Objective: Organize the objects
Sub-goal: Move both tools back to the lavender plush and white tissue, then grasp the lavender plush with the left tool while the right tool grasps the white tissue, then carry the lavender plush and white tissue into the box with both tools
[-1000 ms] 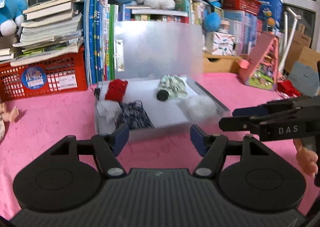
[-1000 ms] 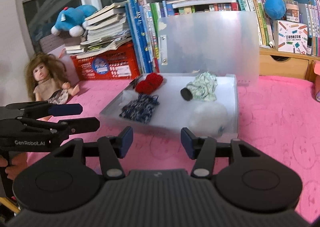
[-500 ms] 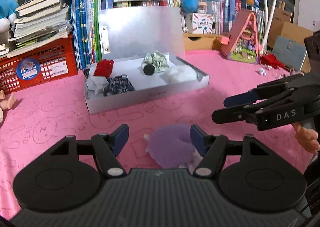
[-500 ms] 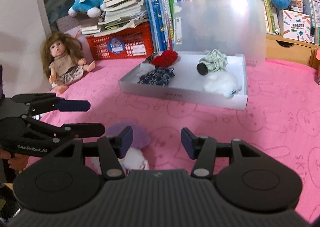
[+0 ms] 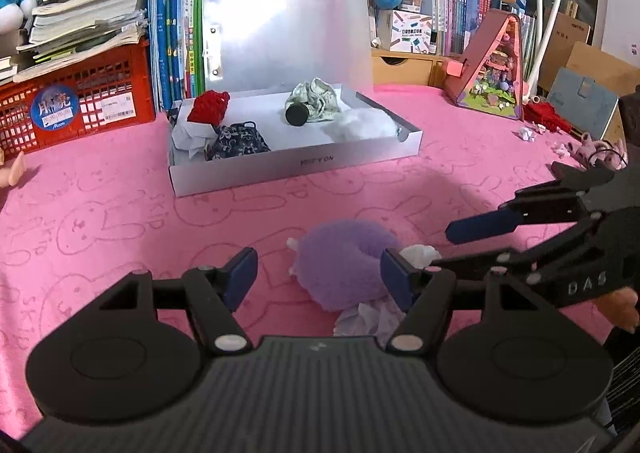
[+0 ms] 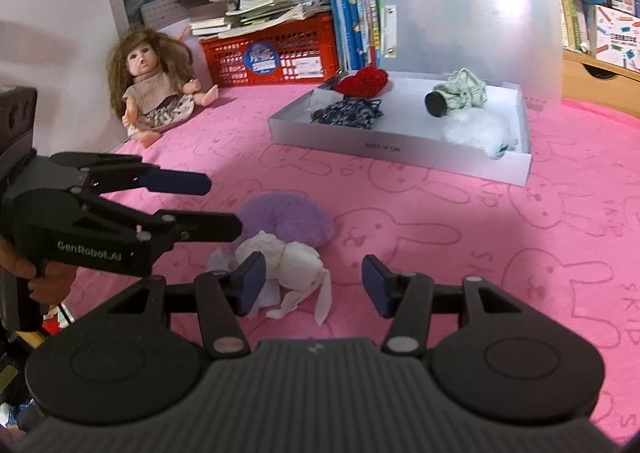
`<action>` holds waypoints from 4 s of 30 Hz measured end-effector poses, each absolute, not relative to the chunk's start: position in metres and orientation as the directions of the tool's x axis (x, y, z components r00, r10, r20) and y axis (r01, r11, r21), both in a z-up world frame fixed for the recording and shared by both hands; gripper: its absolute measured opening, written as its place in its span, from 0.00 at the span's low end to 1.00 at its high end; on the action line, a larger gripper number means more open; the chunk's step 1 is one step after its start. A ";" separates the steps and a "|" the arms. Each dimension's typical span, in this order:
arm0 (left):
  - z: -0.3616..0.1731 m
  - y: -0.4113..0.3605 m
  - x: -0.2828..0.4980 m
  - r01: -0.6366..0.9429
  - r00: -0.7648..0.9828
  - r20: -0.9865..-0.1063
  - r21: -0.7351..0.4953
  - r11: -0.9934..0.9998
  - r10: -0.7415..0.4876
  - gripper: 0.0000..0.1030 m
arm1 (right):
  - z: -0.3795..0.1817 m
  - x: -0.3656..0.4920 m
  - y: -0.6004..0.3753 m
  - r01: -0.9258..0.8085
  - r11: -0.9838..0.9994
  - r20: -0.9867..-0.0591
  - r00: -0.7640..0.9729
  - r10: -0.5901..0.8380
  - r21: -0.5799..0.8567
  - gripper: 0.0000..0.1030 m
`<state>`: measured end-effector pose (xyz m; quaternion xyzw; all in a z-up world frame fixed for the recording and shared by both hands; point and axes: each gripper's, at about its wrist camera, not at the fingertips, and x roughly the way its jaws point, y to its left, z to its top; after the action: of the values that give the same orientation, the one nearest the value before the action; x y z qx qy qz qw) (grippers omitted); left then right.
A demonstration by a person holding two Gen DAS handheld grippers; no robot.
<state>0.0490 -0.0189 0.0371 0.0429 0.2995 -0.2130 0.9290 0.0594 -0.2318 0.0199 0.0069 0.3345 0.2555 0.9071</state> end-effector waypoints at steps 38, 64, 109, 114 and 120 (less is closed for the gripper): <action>0.014 -0.049 0.079 0.425 0.692 -0.614 -0.076 0.902 -0.378 0.78 | 0.020 0.061 -0.245 -0.336 0.939 -0.606 0.731 0.313 0.080 0.29; 0.090 -0.025 0.130 0.325 0.804 -0.494 -0.100 0.940 -0.330 0.65 | 0.070 0.126 -0.267 -0.166 0.981 -0.573 0.797 0.193 0.099 0.29; 0.050 -0.051 0.325 0.182 0.770 -0.607 -0.089 0.979 -0.199 0.66 | 0.033 0.320 -0.267 0.002 0.979 -0.706 0.693 0.146 0.204 0.29; 0.044 -0.053 0.329 0.197 0.772 -0.605 -0.064 0.978 -0.195 0.66 | 0.024 0.328 -0.261 -0.008 0.983 -0.720 0.680 0.141 0.185 0.29; 0.036 -0.055 0.332 0.194 0.769 -0.614 -0.041 0.980 -0.178 0.65 | 0.012 0.333 -0.257 -0.002 0.984 -0.737 0.662 0.136 0.181 0.30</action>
<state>0.3318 -0.0551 0.0365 0.0125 0.3252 -0.0988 0.9404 0.3327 -0.2572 0.0117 0.0823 0.4091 0.0379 0.9080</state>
